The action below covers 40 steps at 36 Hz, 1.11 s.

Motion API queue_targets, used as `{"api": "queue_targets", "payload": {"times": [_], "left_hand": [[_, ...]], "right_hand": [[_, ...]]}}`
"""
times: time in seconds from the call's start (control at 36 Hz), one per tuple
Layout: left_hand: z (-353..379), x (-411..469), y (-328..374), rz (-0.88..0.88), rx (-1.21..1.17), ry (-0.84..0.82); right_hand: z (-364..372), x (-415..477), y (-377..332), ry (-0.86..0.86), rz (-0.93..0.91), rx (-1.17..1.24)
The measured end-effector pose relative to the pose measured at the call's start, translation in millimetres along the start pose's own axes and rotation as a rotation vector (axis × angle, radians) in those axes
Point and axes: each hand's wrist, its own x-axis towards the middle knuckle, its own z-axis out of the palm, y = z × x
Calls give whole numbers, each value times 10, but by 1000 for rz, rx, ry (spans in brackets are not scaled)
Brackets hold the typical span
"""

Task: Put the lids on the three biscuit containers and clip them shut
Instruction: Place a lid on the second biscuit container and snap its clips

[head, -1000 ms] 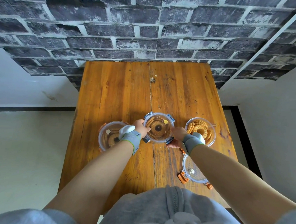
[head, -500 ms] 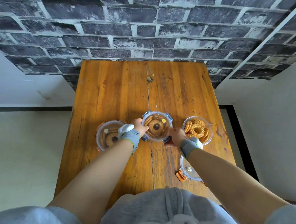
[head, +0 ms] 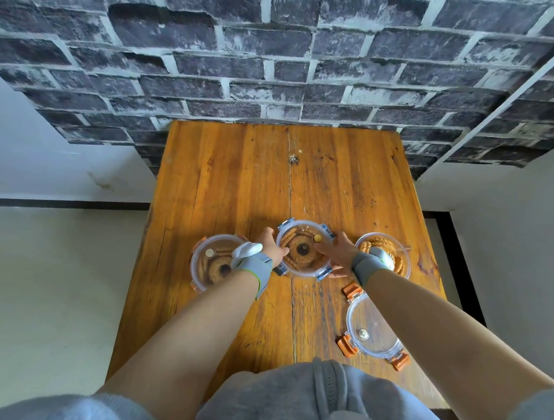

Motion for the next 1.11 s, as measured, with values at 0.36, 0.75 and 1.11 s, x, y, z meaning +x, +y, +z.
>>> {"api": "queue_targets", "payload": {"times": [0.36, 0.75, 1.11], "left_hand": [[-12, 126, 77, 126, 193, -50], [-219, 224, 168, 146, 291, -211], [-129, 125, 154, 110, 374, -63]], "right_hand": [[-43, 117, 9, -11, 27, 55], [-80, 154, 3, -67, 31, 19], [-77, 95, -2, -52, -11, -67]]}}
